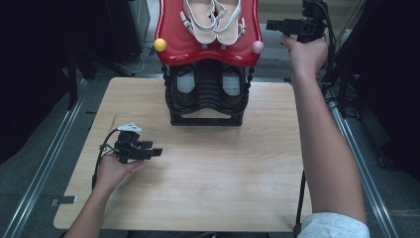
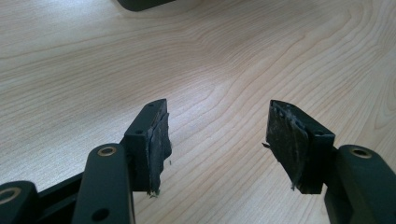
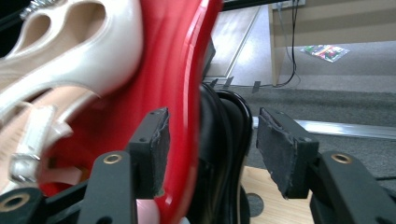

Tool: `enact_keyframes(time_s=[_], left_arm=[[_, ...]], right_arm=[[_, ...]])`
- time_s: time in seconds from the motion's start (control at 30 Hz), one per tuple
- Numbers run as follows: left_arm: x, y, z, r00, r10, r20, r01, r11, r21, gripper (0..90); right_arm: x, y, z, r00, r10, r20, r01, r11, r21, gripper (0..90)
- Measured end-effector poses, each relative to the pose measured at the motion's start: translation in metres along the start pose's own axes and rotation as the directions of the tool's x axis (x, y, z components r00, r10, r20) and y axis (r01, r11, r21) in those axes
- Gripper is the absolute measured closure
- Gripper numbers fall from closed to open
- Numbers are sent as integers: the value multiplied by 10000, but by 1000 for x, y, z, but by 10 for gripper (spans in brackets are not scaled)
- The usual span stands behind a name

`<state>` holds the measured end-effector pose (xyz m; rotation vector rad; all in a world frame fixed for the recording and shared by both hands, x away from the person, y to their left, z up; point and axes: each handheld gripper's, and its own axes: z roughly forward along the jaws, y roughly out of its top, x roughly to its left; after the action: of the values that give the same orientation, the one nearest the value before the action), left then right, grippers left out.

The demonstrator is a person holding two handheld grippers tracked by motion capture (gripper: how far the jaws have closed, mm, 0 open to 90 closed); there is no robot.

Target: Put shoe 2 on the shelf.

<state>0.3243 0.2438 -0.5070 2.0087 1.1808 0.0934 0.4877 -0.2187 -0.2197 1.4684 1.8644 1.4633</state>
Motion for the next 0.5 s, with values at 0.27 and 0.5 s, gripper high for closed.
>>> enact_keyframes(time_s=[0.27,0.5], left_arm=[[0,1,1,10000,3,7,-3,10000,9,398],[-1,1,3,10000,-3,-31,3,10000,-9,398]], right_arm=[[-23,-18,-8,9995,302,99,-303,9995,63,425],[-37,-39,-7,9994,267,222,-278,9983,512,428]])
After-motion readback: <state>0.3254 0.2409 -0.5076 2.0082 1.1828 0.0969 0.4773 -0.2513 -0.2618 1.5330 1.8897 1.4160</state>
